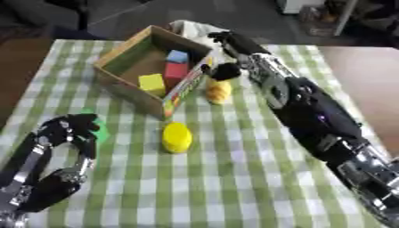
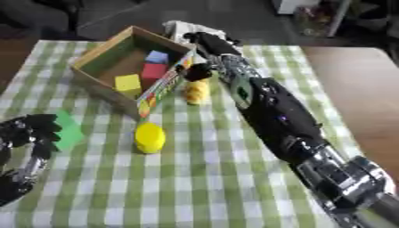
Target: Pick up objects on the table and place them in the box.
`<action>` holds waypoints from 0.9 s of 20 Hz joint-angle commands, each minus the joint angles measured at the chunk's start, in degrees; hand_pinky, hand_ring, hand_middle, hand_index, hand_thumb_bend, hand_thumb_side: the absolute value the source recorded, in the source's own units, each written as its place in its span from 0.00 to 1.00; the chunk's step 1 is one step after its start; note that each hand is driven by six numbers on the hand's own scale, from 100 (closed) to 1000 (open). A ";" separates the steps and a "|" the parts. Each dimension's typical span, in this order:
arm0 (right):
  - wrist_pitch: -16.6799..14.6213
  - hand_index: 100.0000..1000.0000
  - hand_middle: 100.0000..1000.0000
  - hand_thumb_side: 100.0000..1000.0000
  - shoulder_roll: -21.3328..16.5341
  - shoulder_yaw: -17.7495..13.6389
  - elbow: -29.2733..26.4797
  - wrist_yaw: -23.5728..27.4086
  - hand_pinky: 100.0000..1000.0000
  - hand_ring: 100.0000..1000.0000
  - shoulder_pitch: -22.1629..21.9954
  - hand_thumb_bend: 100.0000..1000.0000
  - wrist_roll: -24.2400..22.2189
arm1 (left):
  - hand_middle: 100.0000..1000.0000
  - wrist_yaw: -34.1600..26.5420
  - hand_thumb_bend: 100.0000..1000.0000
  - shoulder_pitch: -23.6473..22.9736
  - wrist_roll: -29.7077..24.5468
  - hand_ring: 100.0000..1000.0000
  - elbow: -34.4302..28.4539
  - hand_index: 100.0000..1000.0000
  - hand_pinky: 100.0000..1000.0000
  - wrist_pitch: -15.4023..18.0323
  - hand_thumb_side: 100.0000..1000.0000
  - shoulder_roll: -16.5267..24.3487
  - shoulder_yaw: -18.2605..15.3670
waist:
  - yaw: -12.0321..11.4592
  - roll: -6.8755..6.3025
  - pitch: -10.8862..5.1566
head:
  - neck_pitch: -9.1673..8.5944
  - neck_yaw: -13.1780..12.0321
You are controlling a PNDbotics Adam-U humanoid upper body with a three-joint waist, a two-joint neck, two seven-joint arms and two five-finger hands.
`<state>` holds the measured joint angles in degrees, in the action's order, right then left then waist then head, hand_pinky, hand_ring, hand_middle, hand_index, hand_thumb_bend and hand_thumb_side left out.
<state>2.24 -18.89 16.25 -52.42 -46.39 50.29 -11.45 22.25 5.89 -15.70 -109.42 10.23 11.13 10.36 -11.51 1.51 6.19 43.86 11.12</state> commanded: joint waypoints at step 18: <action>0.49 0.88 0.79 0.39 1.98 -4.37 5.47 -13.15 0.83 0.84 -0.12 0.31 -10.84 | 0.60 0.06 0.00 -0.02 0.23 0.57 -0.61 0.82 0.45 0.00 0.57 0.59 -0.52 | -0.58 -0.71 -0.70 | 0.26 0.32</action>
<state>2.73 -16.53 12.36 -46.68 -58.59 49.31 -22.80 22.26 5.57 -15.56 -109.42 10.14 11.13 10.22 -12.05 1.00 6.15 43.86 11.24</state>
